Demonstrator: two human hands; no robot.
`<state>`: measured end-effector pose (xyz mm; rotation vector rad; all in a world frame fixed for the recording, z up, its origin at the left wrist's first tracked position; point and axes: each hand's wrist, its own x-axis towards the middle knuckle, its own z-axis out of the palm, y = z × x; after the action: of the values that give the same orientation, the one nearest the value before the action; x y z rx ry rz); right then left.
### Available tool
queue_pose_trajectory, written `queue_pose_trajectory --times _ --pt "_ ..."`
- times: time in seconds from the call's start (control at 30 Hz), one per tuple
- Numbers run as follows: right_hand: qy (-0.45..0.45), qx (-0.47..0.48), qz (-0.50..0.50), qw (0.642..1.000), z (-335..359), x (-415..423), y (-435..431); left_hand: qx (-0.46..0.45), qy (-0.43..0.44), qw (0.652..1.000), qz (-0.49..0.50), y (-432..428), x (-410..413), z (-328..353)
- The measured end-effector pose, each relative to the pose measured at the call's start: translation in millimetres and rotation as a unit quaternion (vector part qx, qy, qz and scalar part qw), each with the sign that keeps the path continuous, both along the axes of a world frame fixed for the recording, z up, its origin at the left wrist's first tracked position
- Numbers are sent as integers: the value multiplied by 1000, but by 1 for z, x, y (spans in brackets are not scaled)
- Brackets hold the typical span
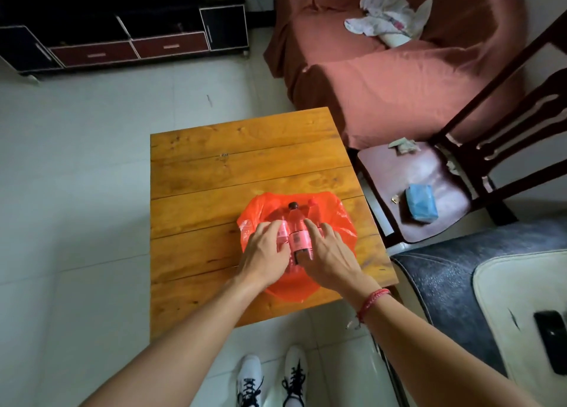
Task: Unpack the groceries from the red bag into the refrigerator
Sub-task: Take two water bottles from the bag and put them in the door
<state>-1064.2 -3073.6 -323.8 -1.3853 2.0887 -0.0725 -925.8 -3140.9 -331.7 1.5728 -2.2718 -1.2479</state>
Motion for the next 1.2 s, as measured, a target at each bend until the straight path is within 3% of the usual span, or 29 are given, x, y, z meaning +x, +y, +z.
queue_pose_trajectory --times 0.13,0.27,0.67,1.03,1.2 --pt "-72 10 -21 997 -30 2 -22 124 -11 990 69 -20 -18 -25" --pt "-133 27 -56 989 -63 8 -39 193 -44 976 93 -37 -23 -56" --pt "-248 68 -173 951 -146 21 -71 169 -148 959 174 -53 -22 -116" --pt "-203 120 -200 951 -182 35 -83 213 -159 937 225 -66 -11 -145" --pt "-174 78 -216 958 -192 40 -79 187 -170 940 230 -68 -2 -161"
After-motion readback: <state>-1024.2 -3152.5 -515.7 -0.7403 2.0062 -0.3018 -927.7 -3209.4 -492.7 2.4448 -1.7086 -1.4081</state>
